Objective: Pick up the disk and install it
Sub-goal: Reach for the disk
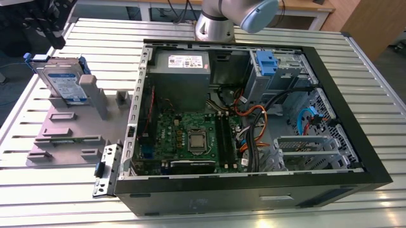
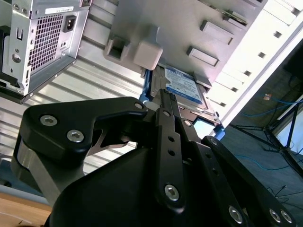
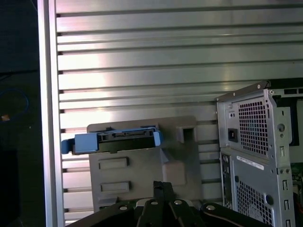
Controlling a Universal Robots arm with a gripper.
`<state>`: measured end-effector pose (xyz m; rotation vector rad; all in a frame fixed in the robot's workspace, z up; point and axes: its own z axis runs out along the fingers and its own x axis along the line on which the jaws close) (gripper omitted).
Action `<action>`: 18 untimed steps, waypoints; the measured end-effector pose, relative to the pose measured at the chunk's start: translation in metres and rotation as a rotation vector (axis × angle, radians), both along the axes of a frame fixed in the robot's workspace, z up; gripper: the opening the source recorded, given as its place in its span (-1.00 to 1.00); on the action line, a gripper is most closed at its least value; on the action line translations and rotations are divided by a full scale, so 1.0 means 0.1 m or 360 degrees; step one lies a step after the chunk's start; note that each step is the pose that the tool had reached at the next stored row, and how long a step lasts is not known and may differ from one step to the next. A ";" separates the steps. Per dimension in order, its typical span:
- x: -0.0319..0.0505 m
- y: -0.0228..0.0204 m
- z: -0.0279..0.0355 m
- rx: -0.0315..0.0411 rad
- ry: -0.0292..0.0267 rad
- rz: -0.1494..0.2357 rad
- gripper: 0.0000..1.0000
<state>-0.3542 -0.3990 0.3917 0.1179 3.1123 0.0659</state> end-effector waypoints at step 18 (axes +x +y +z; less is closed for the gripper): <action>-0.041 0.000 0.000 0.0000 0.00000 0.0000 -0.79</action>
